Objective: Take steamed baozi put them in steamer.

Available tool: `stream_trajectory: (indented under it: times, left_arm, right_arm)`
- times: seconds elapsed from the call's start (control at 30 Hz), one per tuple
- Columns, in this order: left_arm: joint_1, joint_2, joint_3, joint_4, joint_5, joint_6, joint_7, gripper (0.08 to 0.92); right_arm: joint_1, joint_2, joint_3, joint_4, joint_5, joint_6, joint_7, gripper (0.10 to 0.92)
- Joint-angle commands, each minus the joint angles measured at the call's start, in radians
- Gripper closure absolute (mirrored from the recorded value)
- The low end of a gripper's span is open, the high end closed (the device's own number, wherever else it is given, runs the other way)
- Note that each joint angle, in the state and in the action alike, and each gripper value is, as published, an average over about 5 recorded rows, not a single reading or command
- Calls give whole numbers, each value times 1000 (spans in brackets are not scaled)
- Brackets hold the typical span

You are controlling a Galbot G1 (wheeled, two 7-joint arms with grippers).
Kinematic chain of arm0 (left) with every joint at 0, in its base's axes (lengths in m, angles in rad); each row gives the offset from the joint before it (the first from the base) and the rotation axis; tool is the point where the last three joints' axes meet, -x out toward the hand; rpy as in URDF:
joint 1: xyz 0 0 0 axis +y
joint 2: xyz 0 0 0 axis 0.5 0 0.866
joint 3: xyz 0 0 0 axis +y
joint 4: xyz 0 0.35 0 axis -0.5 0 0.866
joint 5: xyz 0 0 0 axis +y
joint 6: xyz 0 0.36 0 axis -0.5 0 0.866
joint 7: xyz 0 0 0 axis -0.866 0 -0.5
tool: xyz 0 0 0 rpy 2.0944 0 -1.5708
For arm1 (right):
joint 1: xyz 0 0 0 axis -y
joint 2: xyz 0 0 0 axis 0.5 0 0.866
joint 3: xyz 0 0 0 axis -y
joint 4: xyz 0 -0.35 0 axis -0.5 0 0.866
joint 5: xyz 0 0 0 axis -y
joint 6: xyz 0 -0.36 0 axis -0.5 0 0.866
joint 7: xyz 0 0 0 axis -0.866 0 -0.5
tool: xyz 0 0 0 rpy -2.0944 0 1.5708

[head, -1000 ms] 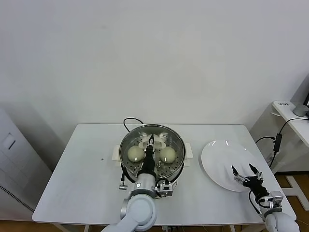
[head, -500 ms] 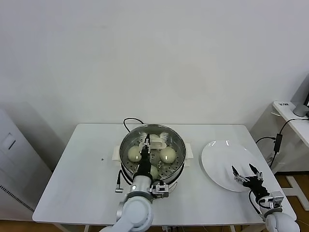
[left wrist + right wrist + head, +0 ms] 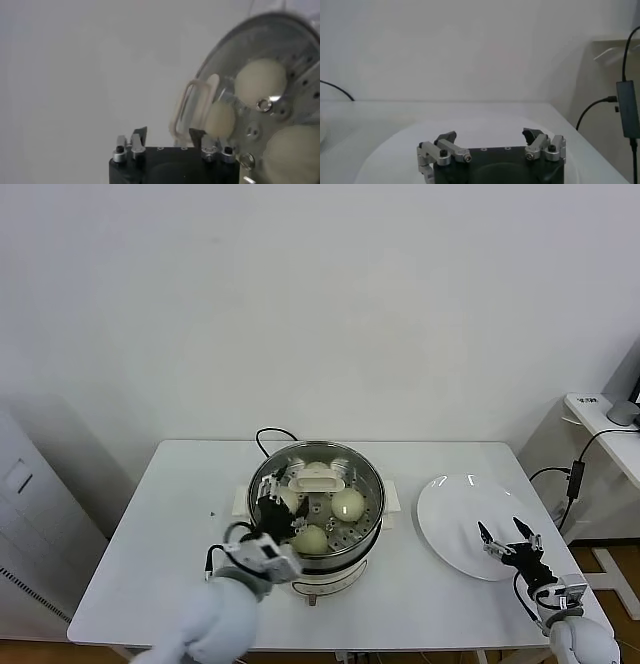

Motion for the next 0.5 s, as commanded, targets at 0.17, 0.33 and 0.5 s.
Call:
stream_trajectory:
  times: [0.17,0.33,0.5]
  left_arm:
    - [120,1,-697,-137,-1717,-347,-181,179]
    - [193,-10,-825,-57,-1747,-336,-240,177]
    - [241,-8,-822,94,-1449,-397,-249,177]
  right_arm:
    - [43,-12,-52,39,56,-35,54,203]
    - [56,-18,-66,61,33,-48,94,203]
    - [42,-22,-60,103,23,-51,107,203]
